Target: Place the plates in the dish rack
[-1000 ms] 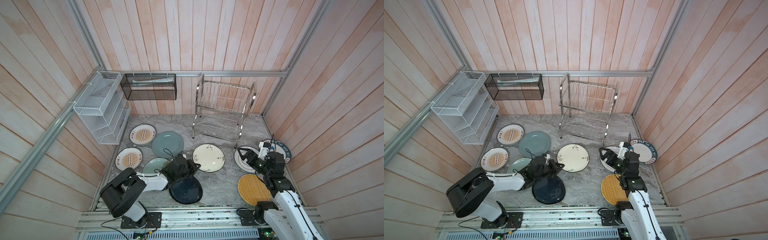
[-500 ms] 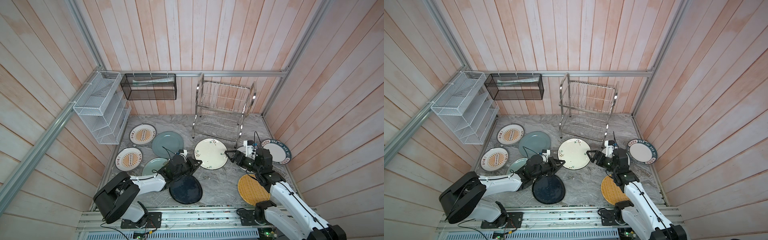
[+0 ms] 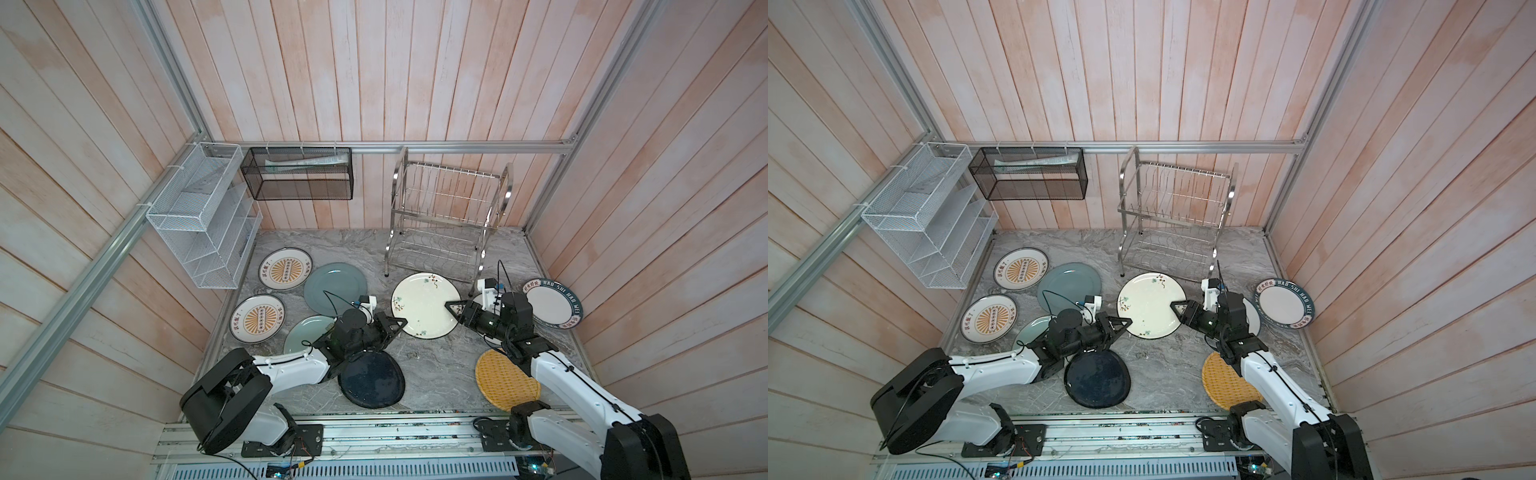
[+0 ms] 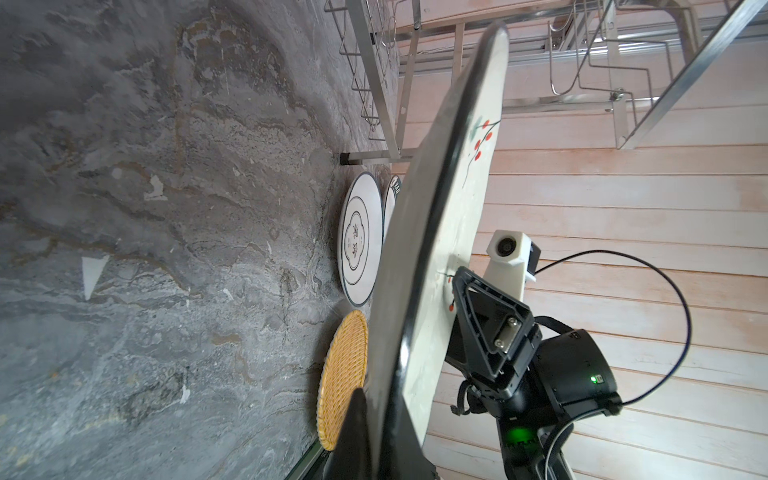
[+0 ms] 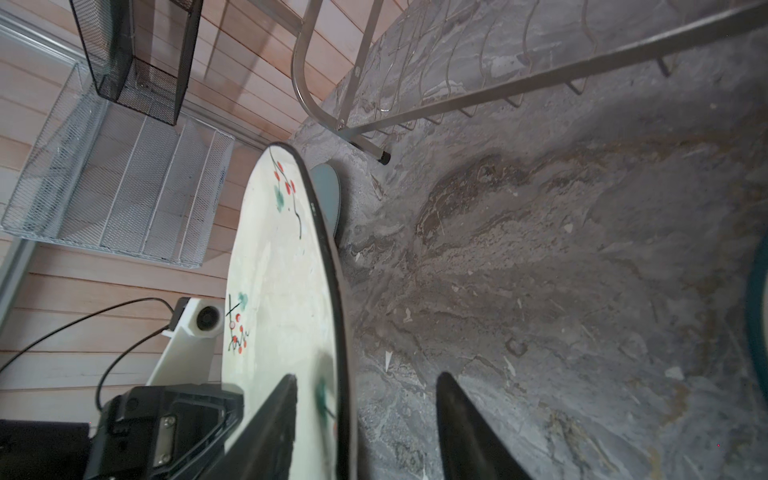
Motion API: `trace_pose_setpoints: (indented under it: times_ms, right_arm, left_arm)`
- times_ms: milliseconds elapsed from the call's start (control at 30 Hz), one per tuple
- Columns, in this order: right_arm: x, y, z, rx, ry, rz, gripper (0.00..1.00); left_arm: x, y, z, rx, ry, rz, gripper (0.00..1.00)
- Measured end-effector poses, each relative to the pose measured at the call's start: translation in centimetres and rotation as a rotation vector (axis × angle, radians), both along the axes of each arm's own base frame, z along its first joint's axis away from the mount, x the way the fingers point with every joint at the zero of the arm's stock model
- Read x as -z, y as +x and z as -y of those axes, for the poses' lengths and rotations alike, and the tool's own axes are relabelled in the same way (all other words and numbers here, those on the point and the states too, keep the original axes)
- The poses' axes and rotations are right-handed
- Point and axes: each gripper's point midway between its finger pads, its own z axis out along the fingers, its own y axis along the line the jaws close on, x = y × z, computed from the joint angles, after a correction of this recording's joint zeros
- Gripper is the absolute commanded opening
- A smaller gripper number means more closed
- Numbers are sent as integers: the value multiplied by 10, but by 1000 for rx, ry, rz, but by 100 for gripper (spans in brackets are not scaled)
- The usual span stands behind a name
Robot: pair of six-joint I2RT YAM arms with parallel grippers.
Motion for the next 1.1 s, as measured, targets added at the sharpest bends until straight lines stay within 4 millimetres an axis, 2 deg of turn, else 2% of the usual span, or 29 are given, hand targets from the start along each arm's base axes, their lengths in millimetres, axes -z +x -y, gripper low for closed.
trace_pose_setpoints:
  times_ms: [167, 633, 767, 933, 1000, 1067, 1100]
  right_arm:
    - [-5, 1, -2, -1, 19, 12, 29]
    - [-22, -6, -2, 16, 69, 36, 13]
    - [-26, -8, -1, 29, 96, 29, 0]
    - [-25, -8, 0, 40, 105, 16, 0]
    - [-25, -8, 1, 43, 104, 16, 0]
    - [-25, -11, 1, 42, 87, 24, 0]
    - [-22, -13, 1, 46, 75, 17, 0]
  left_arm:
    - [-1, 0, 0, 1, -1, 6, 0]
    - [-8, 1, 2, 7, -18, 32, 0]
    - [-8, 1, 2, 5, -21, 32, 0]
    - [-7, 1, 2, 5, -20, 31, 2]
    - [-7, 1, 2, 8, -14, 40, 44]
    - [-8, 1, 3, 16, -4, 66, 77]
    - [-12, 0, 3, 22, -1, 85, 90]
